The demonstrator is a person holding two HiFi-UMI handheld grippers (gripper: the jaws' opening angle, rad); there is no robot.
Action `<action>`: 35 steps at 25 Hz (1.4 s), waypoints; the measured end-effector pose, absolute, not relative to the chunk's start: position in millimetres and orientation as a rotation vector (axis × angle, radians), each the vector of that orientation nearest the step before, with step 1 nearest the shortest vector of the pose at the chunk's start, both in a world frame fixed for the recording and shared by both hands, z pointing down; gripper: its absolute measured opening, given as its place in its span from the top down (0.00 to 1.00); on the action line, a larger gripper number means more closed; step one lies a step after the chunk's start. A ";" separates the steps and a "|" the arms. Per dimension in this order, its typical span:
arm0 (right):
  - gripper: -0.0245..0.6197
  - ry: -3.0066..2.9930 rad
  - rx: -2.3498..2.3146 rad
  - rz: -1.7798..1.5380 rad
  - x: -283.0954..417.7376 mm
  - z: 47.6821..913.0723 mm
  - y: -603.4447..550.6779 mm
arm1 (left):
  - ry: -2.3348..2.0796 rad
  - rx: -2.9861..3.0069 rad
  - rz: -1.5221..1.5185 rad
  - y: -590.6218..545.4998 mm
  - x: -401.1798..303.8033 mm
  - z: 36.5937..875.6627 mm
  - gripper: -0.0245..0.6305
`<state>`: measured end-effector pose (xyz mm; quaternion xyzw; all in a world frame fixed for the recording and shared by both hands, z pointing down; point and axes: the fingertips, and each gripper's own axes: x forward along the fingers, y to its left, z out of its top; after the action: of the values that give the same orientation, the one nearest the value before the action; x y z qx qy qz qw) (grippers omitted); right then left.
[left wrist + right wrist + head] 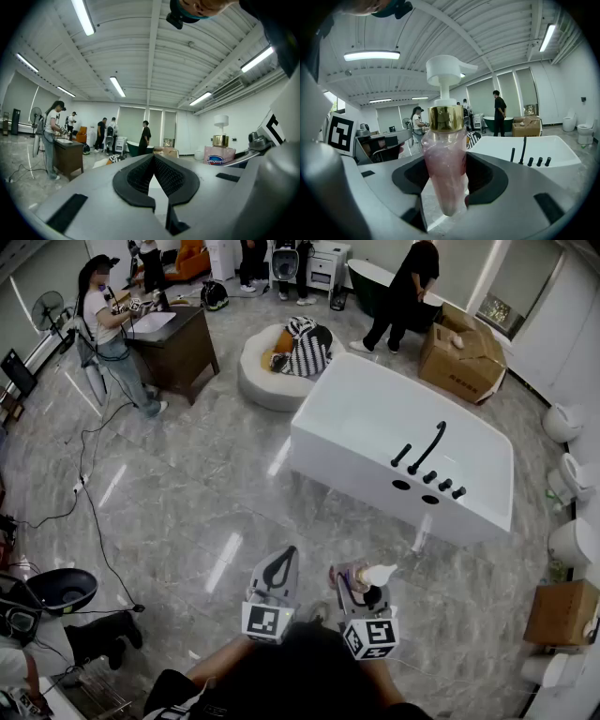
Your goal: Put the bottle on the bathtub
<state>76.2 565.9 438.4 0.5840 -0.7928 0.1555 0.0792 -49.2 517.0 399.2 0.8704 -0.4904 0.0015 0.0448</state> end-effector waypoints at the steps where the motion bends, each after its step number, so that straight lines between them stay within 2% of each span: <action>1: 0.61 -2.373 1.748 0.466 76.2 437.6 566.7 | -1.499 2.657 0.006 517.4 -49.2 398.5 0.94; 17: 0.61 -2.364 1.789 0.474 65.6 433.1 567.9 | -1.488 2.685 0.027 517.6 -69.3 399.6 0.94; 35: 0.61 -2.327 1.842 0.470 4.1 440.4 550.2 | -1.434 2.701 0.048 499.3 -137.2 412.2 0.94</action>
<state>4.1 550.2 440.4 0.6115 -0.7726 0.1562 0.0684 -137.2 499.3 412.2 0.8824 -0.4685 0.0157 0.0417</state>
